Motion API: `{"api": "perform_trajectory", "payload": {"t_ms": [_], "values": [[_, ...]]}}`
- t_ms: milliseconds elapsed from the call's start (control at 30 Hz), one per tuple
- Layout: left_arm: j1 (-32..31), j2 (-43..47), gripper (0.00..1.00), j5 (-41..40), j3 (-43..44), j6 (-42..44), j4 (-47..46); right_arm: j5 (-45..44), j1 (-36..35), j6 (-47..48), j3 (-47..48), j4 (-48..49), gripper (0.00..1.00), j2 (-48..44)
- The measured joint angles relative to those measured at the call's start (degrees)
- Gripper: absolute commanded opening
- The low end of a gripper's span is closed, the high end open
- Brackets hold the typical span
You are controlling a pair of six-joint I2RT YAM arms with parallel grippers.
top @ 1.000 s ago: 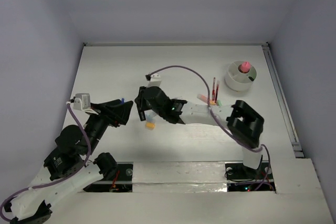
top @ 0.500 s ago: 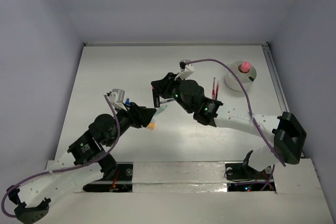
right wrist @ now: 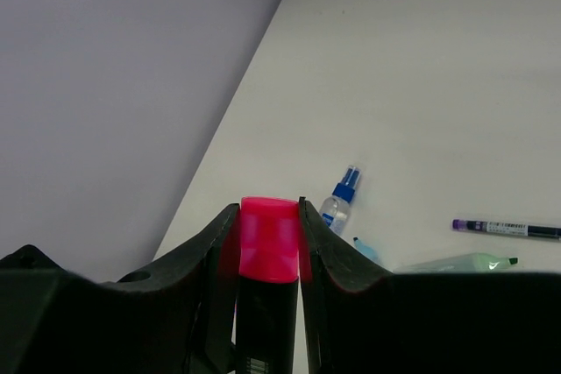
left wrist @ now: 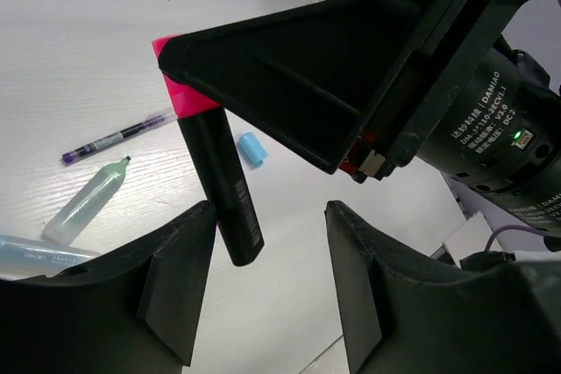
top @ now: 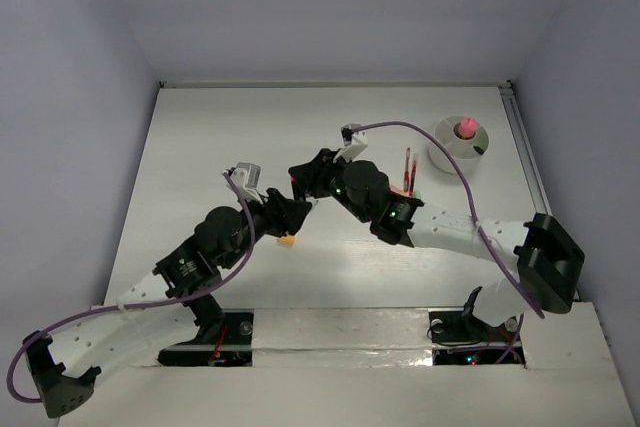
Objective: Sort the stationery into containers
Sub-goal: Place the pen in the storage box.
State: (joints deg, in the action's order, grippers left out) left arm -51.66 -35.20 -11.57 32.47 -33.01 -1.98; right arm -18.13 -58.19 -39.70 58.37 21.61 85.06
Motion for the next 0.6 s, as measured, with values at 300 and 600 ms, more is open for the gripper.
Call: {"api": "perform_trajectory", "payload": {"t_ms": [300,600], "values": [[0.00,1.33,0.41,-2.05,-0.22,0.11,0.11,-0.50,-0.04,-0.17,-1.88,1.38,0.14,-2.84],[0.00,-1.84,0.37,-2.27,-0.24,1.05,-0.96,0.33,-0.04,-0.63,-1.97,2.23,0.14,-3.39]]}}
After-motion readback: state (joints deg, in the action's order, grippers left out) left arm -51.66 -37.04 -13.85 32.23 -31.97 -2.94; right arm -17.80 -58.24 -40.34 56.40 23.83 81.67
